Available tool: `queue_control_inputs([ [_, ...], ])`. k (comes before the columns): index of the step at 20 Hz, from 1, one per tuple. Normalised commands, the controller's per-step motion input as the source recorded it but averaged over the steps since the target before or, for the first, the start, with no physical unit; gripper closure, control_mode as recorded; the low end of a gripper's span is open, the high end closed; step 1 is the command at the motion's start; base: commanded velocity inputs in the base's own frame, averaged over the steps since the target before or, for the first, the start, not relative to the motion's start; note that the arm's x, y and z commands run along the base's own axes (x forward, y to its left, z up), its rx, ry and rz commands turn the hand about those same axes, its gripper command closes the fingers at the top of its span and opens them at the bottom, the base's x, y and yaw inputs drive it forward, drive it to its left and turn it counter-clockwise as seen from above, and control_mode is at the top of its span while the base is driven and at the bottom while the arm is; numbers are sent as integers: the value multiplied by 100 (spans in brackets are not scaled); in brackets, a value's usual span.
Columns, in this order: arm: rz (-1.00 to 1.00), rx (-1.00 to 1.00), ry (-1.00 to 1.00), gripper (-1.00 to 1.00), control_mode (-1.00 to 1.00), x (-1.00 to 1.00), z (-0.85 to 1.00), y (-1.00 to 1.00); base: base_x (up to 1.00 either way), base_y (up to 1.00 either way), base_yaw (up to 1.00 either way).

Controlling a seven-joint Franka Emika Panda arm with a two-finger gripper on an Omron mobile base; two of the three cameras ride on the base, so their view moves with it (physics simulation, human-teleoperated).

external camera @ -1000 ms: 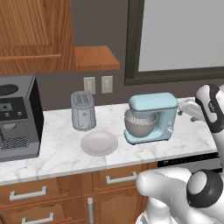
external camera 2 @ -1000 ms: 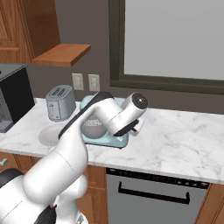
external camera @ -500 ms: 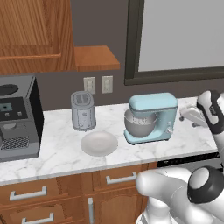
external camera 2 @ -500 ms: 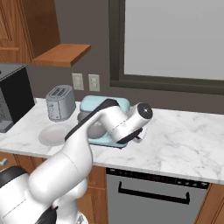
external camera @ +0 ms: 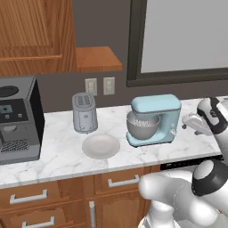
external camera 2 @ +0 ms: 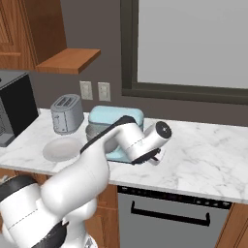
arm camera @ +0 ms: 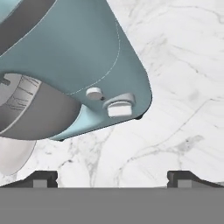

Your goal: Add butter and sugar cubes to the stand mixer bowl and then turn on the stand mixer to begin making frosting.

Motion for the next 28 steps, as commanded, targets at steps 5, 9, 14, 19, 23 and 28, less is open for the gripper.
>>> queue_control_inputs([
  [5,0,0,6,-100,-100,14,-26,-1,0,0,0],
  [9,0,0,0,-100,-100,-12,-21,8,0,0,0],
  [14,1,-2,-2,-100,-100,-38,-9,45,0,0,0],
  [19,0,-12,-6,-100,-100,-14,0,61,0,0,0],
  [23,0,-20,-2,-100,-100,10,3,29,0,0,0],
  [28,0,-21,0,-100,-100,37,0,-1,0,0,0],
])
